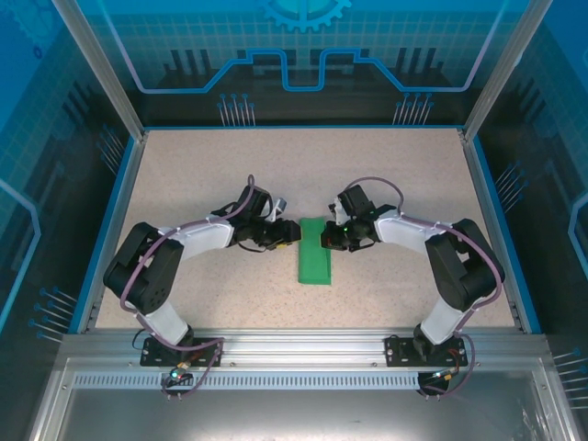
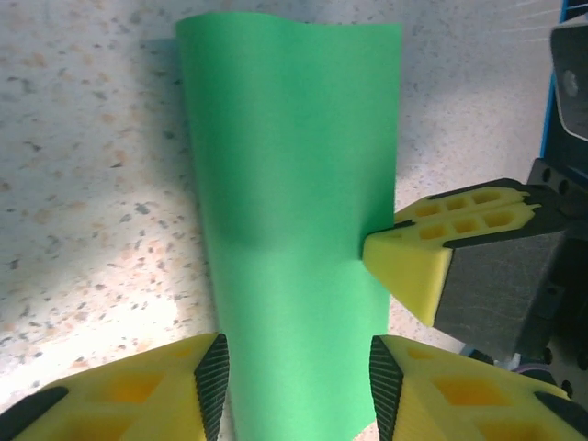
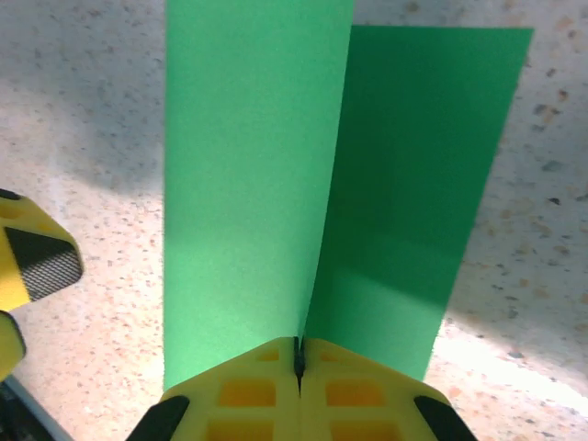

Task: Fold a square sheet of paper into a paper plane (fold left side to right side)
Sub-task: First fold in half a square sheet of paper at the center of the table.

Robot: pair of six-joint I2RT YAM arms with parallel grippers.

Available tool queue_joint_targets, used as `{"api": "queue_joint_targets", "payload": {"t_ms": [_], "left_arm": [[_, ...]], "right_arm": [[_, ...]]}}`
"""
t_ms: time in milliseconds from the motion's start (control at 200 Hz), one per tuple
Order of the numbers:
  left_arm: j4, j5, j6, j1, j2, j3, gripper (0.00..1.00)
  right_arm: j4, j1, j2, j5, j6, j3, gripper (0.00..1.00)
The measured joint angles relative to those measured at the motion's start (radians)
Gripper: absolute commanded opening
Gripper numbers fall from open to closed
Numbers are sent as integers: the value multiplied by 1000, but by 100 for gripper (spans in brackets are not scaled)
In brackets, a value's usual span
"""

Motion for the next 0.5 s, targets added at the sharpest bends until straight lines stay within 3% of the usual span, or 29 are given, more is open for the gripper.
{"api": "queue_joint_targets", "payload": {"t_ms": [500], "left_arm": [[-92,-76,0,-85,141,92,43]], "right_arm": [[-19,0,29,18,-14,2,12]]}}
